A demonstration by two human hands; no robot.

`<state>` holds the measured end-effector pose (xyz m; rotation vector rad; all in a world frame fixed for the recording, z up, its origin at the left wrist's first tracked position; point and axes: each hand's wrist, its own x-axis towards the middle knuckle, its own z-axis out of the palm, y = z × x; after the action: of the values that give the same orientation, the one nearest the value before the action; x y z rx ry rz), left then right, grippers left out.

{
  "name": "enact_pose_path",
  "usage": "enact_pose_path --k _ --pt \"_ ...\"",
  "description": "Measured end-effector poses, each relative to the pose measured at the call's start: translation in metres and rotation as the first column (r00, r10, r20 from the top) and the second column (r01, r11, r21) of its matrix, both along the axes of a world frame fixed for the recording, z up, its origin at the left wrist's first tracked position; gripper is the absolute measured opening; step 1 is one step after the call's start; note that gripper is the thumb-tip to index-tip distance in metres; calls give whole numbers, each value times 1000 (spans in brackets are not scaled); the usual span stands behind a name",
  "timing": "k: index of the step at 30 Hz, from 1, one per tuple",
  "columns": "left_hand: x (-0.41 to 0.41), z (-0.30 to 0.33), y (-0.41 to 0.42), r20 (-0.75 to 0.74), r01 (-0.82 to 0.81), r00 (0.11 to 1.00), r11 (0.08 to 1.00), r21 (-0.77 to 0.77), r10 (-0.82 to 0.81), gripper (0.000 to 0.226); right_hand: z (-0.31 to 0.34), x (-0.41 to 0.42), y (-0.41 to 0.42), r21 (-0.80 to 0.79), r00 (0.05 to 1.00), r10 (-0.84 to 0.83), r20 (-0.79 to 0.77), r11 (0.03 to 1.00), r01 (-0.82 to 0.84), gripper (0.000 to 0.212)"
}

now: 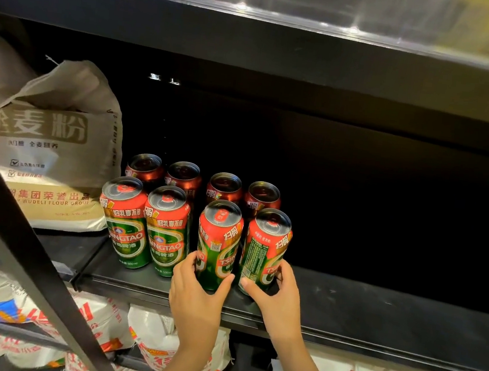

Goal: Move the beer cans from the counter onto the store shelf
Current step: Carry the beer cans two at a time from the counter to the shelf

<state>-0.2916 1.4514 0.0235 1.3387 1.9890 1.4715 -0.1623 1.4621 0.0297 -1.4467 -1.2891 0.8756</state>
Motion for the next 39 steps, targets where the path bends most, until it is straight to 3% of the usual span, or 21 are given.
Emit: enact_pose_path --k 5,9,13,16,22,26,30,39 --pt "-8 0 -8 173 86 980 994 63 -95 64 -2 -9 4 20 997 -72 -24 997 73 70" --pt "-12 -2 -11 97 96 990 990 100 -106 60 0 -9 -1 22 999 -36 12 999 36 76" --pt "-13 -3 -12 61 105 992 989 106 -112 63 2 -5 -5 15 999 40 28 999 -40 67" --pt "-15 -3 -13 45 123 991 988 93 -128 64 2 -7 -6 15 999 0 41 1000 -1 67" --pt "-17 -3 -15 125 179 975 983 40 -183 67 1 -14 -1 61 986 -35 161 998 25 65" --pt "-17 -2 -16 17 165 986 983 79 -167 58 -7 -8 -1 26 980 0 200 1000 -5 61" --pt "-17 -3 -15 -47 147 989 986 79 -143 59 -6 -8 -2 13 986 7 165 1000 -10 61" --pt "-14 -5 -14 16 119 993 992 32 -119 50 -3 -12 -3 -1 989 -42 142 999 42 76"
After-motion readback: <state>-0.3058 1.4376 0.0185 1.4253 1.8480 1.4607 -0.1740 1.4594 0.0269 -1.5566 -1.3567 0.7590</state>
